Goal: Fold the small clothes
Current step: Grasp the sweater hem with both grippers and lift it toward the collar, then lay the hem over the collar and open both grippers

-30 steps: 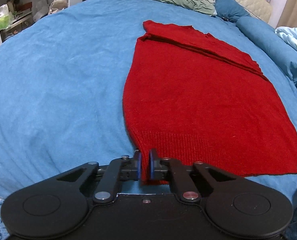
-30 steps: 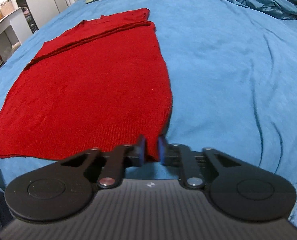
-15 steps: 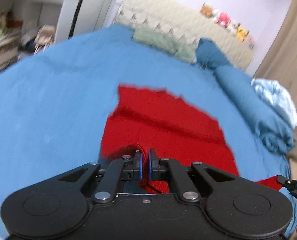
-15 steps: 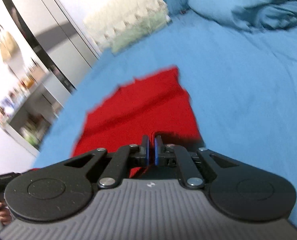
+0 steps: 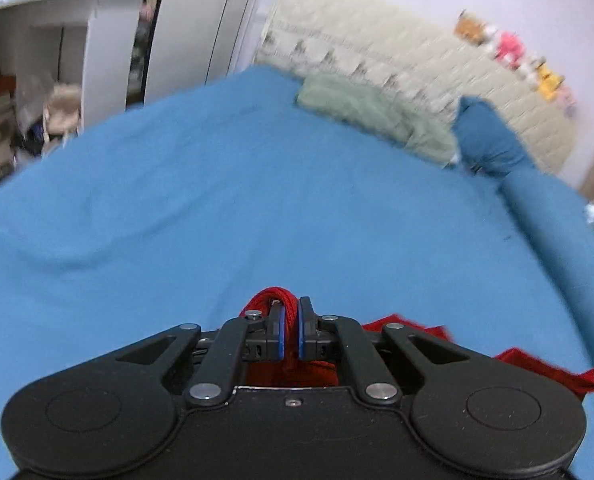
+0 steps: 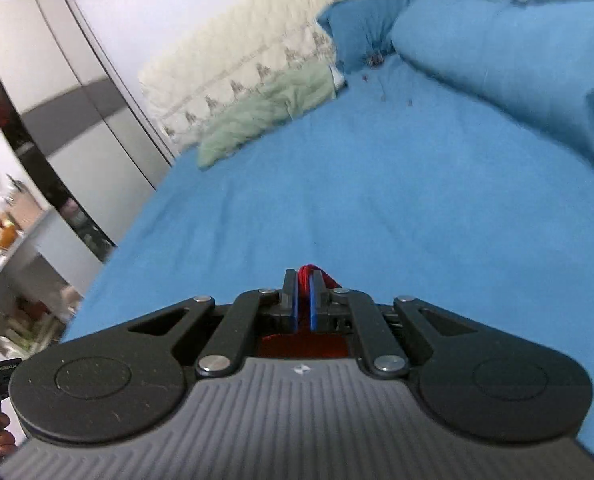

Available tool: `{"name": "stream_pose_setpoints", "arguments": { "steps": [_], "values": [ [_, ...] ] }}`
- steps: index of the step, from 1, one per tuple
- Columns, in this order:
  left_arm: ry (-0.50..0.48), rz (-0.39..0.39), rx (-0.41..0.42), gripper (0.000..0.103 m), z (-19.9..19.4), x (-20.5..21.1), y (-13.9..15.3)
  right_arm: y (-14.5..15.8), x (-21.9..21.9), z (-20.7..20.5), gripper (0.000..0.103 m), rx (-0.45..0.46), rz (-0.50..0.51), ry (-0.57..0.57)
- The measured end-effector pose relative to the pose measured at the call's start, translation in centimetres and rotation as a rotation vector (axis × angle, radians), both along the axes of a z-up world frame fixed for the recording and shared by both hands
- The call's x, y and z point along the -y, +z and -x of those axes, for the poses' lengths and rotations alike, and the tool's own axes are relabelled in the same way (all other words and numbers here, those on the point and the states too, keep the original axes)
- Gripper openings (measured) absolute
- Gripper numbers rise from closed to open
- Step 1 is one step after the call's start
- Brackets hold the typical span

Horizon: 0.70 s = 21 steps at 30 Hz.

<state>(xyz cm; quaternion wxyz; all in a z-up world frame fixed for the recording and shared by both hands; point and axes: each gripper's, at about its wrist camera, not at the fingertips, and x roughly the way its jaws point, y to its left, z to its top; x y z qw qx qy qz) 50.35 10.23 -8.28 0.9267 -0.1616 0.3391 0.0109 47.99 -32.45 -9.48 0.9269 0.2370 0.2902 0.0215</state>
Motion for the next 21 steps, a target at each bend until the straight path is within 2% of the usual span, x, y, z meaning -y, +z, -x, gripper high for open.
{"name": "stream_pose_setpoints", "arguments": {
  "steps": [4,10,12,13,14,15,16,17,19,21],
  "values": [
    [0.024,0.025,-0.065,0.006,-3.3,-0.3,-4.2,-3.6,-0.4,-2.8,0.020,-0.041,0.028,-0.004],
    [0.039,0.045,-0.121,0.007,-5.9,-1.4,-5.4,-5.9,0.0,-6.1,0.021,-0.072,0.025,-0.014],
    [0.052,0.050,-0.146,0.014,-6.7,-1.4,-5.1,-6.0,-0.2,-6.9,0.028,-0.106,0.054,0.000],
    [0.067,0.052,-0.148,0.034,-6.6,-1.6,-4.6,-5.8,-0.3,-6.9,0.035,-0.115,0.070,-0.007],
    [0.074,0.050,-0.135,0.058,-6.1,-1.7,-4.0,-5.3,-0.4,-6.6,0.057,-0.113,0.082,-0.013],
    [0.083,0.034,-0.101,0.065,-4.9,-1.7,-3.0,-4.8,-0.6,-6.0,0.078,-0.095,0.096,-0.014],
    [0.092,0.008,-0.067,0.069,-3.6,-1.6,-2.1,-4.3,-0.7,-4.9,0.083,-0.068,0.112,-0.016],
    [0.085,-0.030,-0.039,0.069,-2.0,-1.3,-1.2,-3.9,-1.2,-3.9,0.083,-0.043,0.132,-0.004],
    [0.036,-0.086,-0.024,0.070,0.6,-0.2,-0.6,-3.4,-3.8,-0.8,0.083,-0.041,0.195,0.085],
    [-0.050,-0.126,-0.037,0.071,2.7,1.4,-1.2,-3.7,-4.6,-0.2,0.084,-0.054,0.208,0.114]
  ]
}}
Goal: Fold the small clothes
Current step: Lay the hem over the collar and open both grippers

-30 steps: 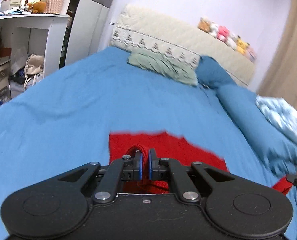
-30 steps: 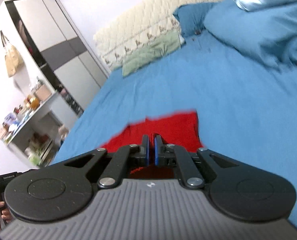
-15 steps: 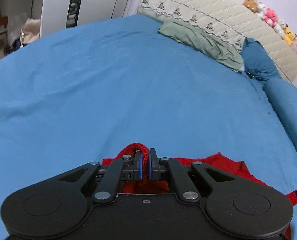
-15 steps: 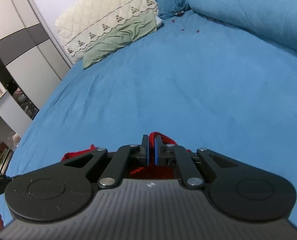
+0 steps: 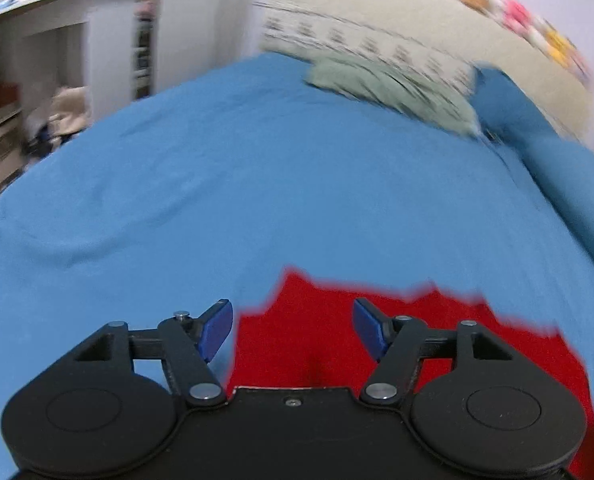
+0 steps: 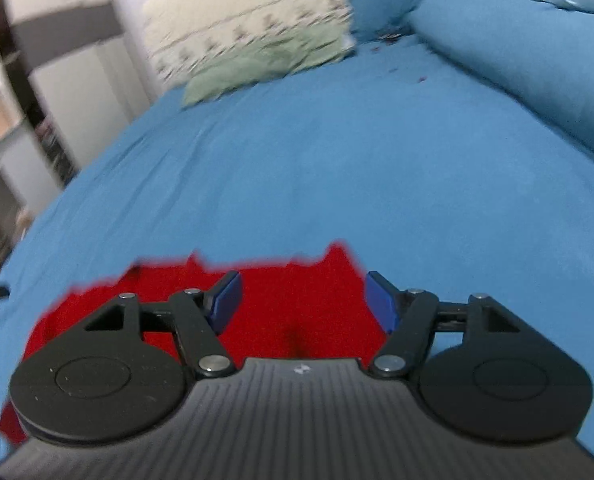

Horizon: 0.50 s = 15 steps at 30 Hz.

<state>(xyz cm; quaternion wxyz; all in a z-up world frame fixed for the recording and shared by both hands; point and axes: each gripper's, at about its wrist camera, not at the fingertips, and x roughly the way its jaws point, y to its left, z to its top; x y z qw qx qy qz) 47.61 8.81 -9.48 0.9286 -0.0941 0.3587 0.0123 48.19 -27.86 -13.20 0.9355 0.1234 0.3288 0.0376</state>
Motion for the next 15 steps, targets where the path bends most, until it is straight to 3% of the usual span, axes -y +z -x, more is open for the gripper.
{"name": "stream_pose_setpoints", "arguments": {
  "steps": [3,5,8,13,15],
  "values": [
    [-0.121,-0.066,-0.072,0.071,1.3,2.5,-2.8,-2.0,-2.2,1.0,0.085,-0.077,0.045,0.060],
    [-0.158,-0.099,-0.123,0.071,1.7,3.4,-4.7,-4.7,-2.5,0.8,0.085,-0.157,0.060,0.020],
    [-0.174,-0.115,-0.178,0.073,1.6,3.6,-6.8,-5.8,-2.1,0.5,0.085,-0.153,0.042,0.000],
    [-0.199,-0.104,-0.195,0.083,1.0,4.0,-6.8,-6.3,-3.3,0.6,0.087,-0.124,0.107,0.005],
    [-0.207,-0.160,-0.179,0.084,1.1,4.4,-5.9,-6.4,-2.7,1.3,0.087,-0.118,0.092,0.000]
  ]
}}
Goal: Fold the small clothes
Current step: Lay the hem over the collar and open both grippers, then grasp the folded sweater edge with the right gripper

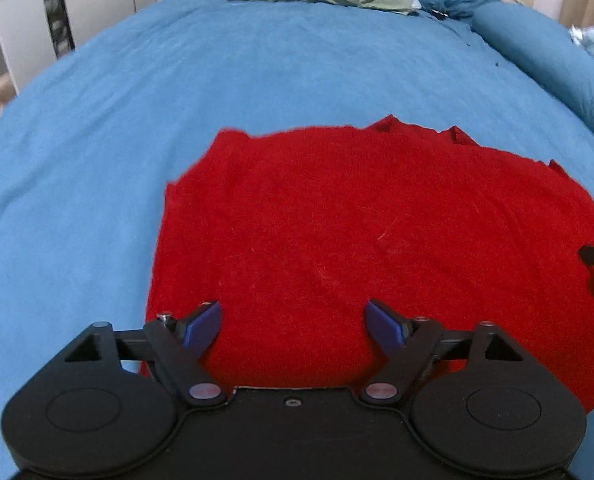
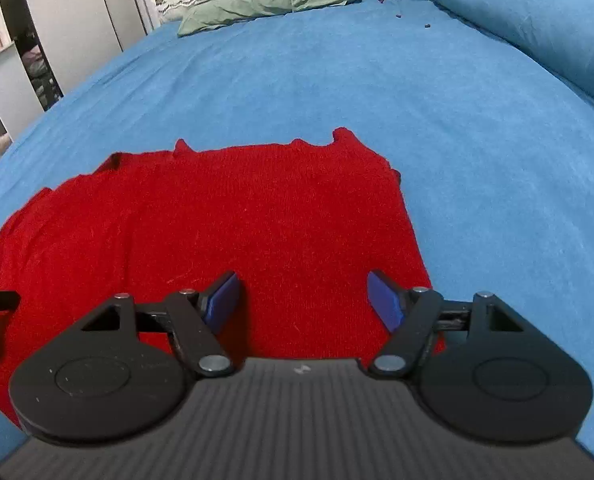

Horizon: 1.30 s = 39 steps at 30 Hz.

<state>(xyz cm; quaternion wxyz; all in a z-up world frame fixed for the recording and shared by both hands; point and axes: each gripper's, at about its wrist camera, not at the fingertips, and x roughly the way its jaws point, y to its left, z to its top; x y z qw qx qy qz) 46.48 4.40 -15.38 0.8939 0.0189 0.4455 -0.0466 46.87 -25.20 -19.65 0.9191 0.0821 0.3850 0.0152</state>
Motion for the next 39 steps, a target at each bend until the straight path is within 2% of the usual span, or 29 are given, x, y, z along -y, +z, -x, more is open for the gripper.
{"name": "stream_pose_setpoints", "arguments": {
  "steps": [2,3,5,6,7,9,11,16,20,27,29,31,34,39],
  "values": [
    [-0.018,-0.075,0.068,0.087,0.3,1.0,1.8,2.1,0.7,-0.1,0.087,-0.013,-0.044,-0.006],
    [-0.038,-0.101,0.101,0.090,0.6,1.6,2.9,2.1,0.7,-0.1,0.087,-0.013,-0.044,-0.006],
    [-0.075,-0.124,0.140,0.103,1.0,3.2,5.3,4.8,1.4,0.6,0.089,0.009,-0.036,0.004],
    [-0.092,-0.120,0.150,0.103,1.3,4.0,6.2,6.0,1.8,1.2,0.096,0.027,-0.030,0.007],
    [-0.112,-0.110,0.146,0.103,1.5,4.9,6.8,7.2,2.2,1.8,0.103,0.042,-0.024,0.013],
    [-0.143,-0.082,0.099,0.103,1.2,6.9,7.4,9.1,3.3,2.9,0.103,0.054,-0.032,0.029],
    [-0.160,-0.046,0.047,0.103,0.8,8.9,6.9,9.7,4.4,3.6,0.103,0.014,-0.049,0.032],
    [-0.164,-0.005,-0.071,0.103,-0.5,12.9,3.9,7.1,5.3,4.2,0.103,-0.099,-0.017,0.014],
    [-0.147,0.015,-0.195,0.103,-1.8,14.8,0.5,3.7,5.2,5.1,0.103,-0.122,0.019,0.047],
    [-0.122,0.000,-0.205,0.103,-2.2,15.4,-0.4,2.0,4.8,7.4,0.103,-0.085,-0.003,0.086],
    [-0.124,-0.001,-0.205,0.103,-2.1,15.5,-0.5,2.4,4.6,8.5,0.098,-0.071,0.012,0.120],
    [-0.126,-0.003,-0.204,0.103,-2.1,15.5,-0.6,2.2,4.8,9.5,0.084,-0.094,0.006,0.167],
    [-0.122,-0.011,-0.205,0.103,-2.3,15.7,-0.9,1.9,5.3,9.8,0.070,-0.117,0.027,0.188],
    [-0.130,-0.014,-0.205,0.103,-2.4,15.6,-1.0,2.0,7.3,10.5,0.060,-0.144,0.084,0.224]
  ]
}}
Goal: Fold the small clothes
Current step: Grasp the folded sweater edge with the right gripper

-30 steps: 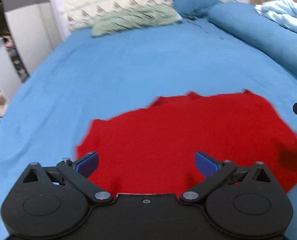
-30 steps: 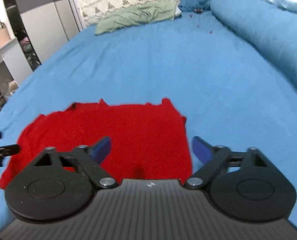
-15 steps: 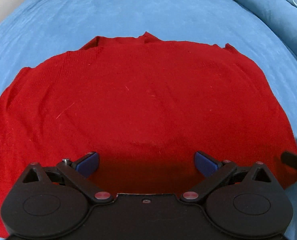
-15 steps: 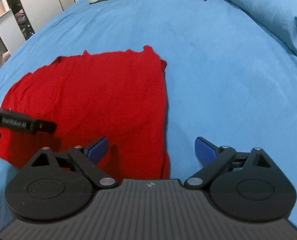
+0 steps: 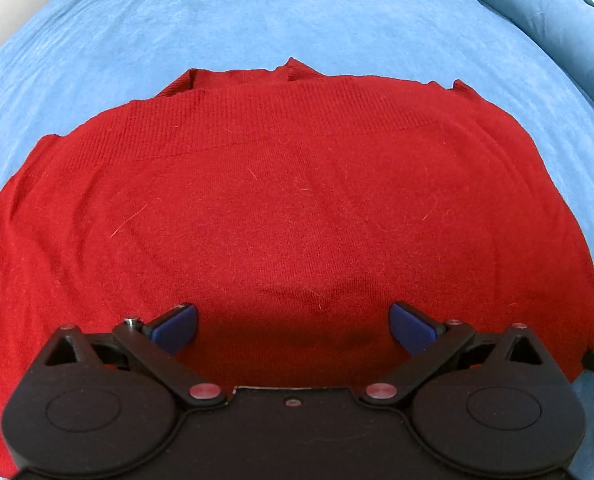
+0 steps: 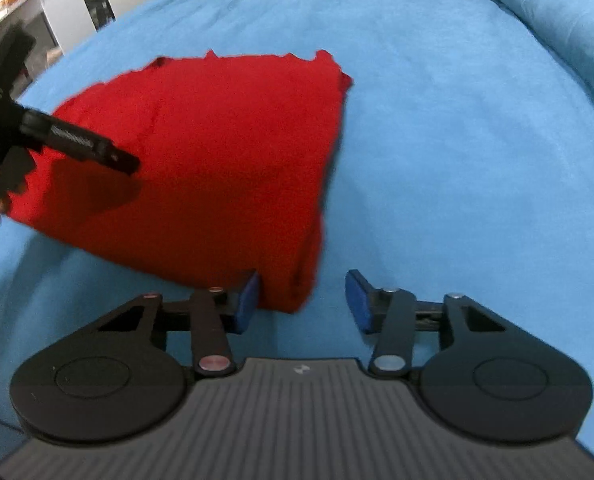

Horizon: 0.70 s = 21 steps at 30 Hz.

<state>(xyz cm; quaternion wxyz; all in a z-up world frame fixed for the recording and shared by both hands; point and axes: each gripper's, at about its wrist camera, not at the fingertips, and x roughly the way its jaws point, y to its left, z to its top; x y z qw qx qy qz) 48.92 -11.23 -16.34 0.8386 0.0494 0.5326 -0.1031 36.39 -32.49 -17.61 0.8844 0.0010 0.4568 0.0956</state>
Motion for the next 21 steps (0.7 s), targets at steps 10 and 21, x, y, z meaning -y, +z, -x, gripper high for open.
{"name": "stream_pose_setpoints", "arguments": {
  "steps": [10,21],
  "values": [
    [0.034,0.011,0.053,0.103,-0.3,-1.1,2.1,2.3,0.5,-3.3,0.066,0.035,-0.172,-0.046],
    [0.076,0.006,-0.008,0.103,-1.4,-2.1,-0.5,-0.9,0.2,-5.7,0.037,-0.021,-0.255,-0.150]
  ]
}}
